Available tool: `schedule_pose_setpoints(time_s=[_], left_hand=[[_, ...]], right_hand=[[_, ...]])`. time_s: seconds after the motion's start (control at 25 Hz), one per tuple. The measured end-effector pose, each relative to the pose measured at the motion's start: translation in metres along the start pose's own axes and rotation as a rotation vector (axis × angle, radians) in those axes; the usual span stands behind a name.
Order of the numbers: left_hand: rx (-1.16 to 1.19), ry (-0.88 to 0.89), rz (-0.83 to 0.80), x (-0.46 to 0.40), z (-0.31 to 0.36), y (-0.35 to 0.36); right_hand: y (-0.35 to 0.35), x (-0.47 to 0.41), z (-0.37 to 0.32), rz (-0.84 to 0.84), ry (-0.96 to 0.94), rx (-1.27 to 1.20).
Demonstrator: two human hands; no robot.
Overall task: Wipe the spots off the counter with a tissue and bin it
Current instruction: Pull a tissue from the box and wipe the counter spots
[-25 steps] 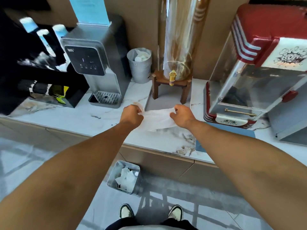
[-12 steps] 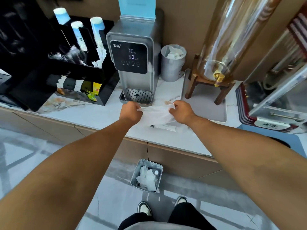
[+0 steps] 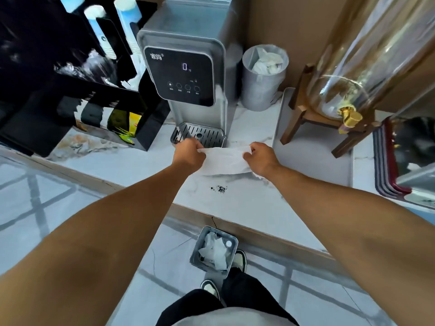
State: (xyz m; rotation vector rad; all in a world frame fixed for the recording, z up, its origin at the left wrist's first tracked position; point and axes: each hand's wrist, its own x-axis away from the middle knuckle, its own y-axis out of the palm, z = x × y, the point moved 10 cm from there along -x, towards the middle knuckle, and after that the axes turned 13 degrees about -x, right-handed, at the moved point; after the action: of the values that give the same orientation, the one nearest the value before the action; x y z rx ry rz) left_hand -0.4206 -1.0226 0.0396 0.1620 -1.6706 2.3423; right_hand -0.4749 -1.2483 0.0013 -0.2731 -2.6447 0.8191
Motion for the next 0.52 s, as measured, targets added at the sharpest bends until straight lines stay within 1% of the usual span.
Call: schedule_pose_setpoints(time_s=[0.24, 0.4, 0.52], left_hand=[[-0.1, -0.046, -0.071, -0.025, -0.022, 0.042], [-0.072, -0.064, -0.083, -0.035, -0.034, 0.053], [0.02, -0.077, -0.123, -0.041, -0.043, 0.057]], right_hand=[[0.04, -0.026, 0.029, -0.098, 0.059, 0.031], [0.053, -0.031, 0.034, -0.109, 0.055, 0.088], [0.051, -0.032, 0.028, -0.069, 0.036, 0.104]])
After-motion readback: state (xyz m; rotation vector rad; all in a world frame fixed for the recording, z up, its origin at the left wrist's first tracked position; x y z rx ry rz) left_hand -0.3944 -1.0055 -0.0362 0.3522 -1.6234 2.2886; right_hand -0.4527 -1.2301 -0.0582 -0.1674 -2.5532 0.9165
